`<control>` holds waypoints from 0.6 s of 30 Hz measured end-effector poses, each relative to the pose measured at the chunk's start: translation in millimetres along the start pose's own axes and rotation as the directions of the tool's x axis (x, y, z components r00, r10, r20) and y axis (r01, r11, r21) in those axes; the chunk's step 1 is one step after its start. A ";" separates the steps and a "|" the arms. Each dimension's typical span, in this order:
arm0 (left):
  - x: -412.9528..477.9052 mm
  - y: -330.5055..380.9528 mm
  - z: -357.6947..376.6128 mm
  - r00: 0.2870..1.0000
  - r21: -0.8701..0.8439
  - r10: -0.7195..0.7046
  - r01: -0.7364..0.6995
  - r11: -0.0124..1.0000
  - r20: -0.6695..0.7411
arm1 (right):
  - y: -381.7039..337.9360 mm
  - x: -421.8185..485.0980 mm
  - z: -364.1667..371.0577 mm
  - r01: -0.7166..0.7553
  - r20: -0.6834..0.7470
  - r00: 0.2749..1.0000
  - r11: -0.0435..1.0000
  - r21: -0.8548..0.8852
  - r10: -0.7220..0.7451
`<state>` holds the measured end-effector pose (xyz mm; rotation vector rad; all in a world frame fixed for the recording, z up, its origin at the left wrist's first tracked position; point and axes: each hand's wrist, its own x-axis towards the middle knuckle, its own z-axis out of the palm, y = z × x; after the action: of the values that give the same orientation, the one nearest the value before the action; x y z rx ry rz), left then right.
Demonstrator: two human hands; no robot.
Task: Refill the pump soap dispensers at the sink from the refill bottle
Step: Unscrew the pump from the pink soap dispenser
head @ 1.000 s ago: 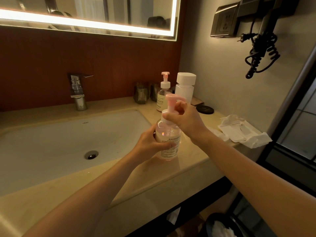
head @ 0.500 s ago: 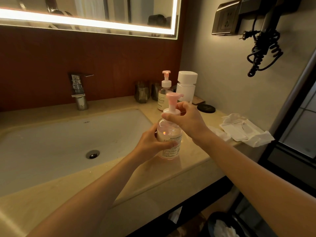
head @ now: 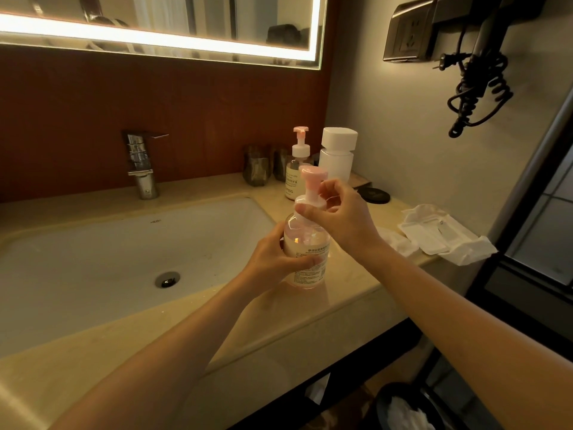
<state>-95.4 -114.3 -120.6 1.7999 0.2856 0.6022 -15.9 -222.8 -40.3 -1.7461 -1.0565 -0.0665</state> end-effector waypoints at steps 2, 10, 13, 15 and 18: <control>-0.4 -0.1 -0.1 1.000 0.001 0.005 -0.005 1.000 -0.003 | -0.8 -1.4 -0.6 -0.003 0.040 0.999 0.998 0.066 0.000; 0.1 -0.3 -1.0 1.000 0.003 -0.009 0.009 1.000 0.006 | -3.3 4.9 1.3 -0.007 0.023 1.000 0.998 -0.064 0.008; 1.7 -1.4 -1.7 1.000 0.021 -0.017 0.017 1.000 0.012 | -0.5 2.9 2.6 0.017 -0.042 0.999 0.995 -0.102 -0.022; 2.1 -2.0 -1.8 1.000 0.033 -0.017 0.017 0.999 0.015 | 1.3 1.3 2.8 0.017 -0.028 0.999 0.998 -0.053 -0.018; 0.8 -1.9 -1.3 1.000 0.032 -0.008 0.008 0.999 0.002 | -1.6 0.1 -0.9 -0.030 0.078 0.997 0.992 0.119 0.021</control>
<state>-95.2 -112.2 -121.9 1.8296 0.3024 0.5924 -16.5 -223.3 -38.6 -1.6636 -1.0717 0.0793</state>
